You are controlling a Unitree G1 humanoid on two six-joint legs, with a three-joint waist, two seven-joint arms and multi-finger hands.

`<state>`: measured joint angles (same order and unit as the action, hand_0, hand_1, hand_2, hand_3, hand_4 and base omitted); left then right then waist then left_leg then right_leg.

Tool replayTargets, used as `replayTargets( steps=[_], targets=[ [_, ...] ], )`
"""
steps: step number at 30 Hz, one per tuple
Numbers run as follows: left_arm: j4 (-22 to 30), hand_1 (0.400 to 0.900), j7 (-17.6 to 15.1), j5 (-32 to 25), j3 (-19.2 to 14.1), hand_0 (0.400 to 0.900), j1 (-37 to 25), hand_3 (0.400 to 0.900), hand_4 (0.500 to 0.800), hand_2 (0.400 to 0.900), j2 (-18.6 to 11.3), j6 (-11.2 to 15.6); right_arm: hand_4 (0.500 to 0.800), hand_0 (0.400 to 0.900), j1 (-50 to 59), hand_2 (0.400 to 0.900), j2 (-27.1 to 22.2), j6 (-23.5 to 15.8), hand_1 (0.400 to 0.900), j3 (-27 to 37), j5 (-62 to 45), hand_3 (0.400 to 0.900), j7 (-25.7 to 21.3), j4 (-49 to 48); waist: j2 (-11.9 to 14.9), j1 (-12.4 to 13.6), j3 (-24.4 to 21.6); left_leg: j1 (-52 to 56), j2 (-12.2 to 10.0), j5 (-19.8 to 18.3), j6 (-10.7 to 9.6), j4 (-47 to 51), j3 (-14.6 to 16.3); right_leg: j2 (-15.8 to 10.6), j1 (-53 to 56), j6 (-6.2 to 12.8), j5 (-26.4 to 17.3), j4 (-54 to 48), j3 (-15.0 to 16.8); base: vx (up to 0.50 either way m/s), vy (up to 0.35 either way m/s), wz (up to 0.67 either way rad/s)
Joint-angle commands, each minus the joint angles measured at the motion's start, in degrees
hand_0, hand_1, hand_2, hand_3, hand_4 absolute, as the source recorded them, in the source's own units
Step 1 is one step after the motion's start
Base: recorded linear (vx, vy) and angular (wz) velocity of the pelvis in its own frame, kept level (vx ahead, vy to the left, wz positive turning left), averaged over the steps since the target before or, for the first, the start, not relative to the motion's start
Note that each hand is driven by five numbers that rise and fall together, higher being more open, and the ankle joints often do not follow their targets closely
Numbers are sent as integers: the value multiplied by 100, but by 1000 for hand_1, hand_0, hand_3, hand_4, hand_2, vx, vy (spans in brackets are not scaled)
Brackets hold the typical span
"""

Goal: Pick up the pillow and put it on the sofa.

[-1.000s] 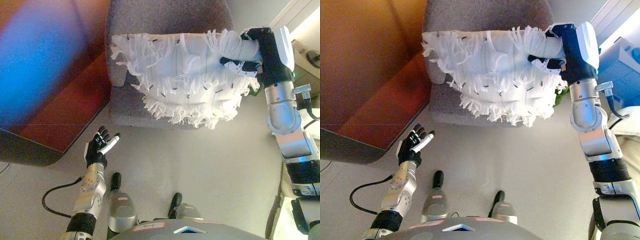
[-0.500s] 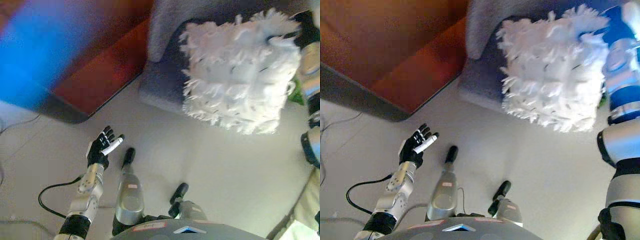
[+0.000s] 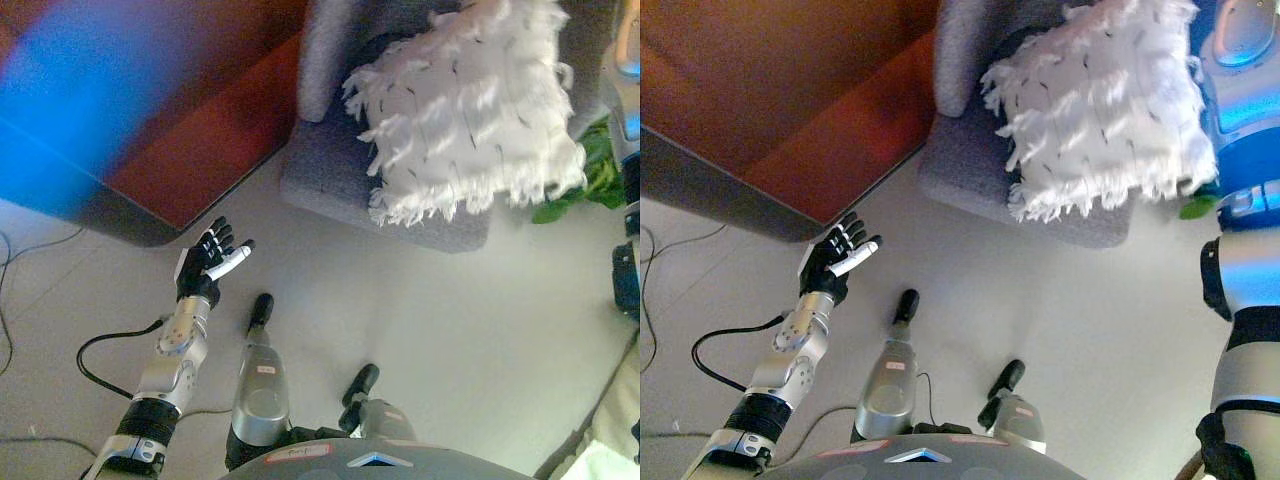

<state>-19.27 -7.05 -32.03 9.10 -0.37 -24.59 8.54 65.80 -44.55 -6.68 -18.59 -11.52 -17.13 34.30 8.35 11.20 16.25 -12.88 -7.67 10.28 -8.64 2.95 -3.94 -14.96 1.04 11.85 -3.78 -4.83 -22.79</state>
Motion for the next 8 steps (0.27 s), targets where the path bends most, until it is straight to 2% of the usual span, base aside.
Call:
replayTargets(
  steps=[1,5,6,8],
  targets=[
    [443,900,35,394,-107,900,68,900,800,900,109,349,800,900,-1055,900,-27,-539,900,653,47,900,-194,-1259,4,-357,-637,598,-163,-1122,119,-547,217,-673,-288,314,-618,384,390,42,62,-51],
    [508,900,50,476,-279,900,164,900,800,900,301,330,800,900,-2954,900,763,-684,900,1551,74,900,165,-2700,-120,-608,-773,917,-186,-1317,166,-697,430,-713,-146,315,-536,431,589,38,50,-44],
    [495,900,21,504,-331,900,159,900,800,900,365,318,800,900,-3468,900,1091,-749,900,1679,70,900,250,-3070,-161,-699,-804,992,-200,-1362,173,-735,494,-720,-113,315,-511,449,642,33,35,-36],
    [495,900,53,560,-419,900,192,900,800,900,418,304,800,900,-4149,900,1310,-732,900,1883,227,900,510,-3519,-206,-814,-882,1144,-218,-1428,181,-768,578,-719,-25,315,-471,454,696,37,15,-28]
  ],
)
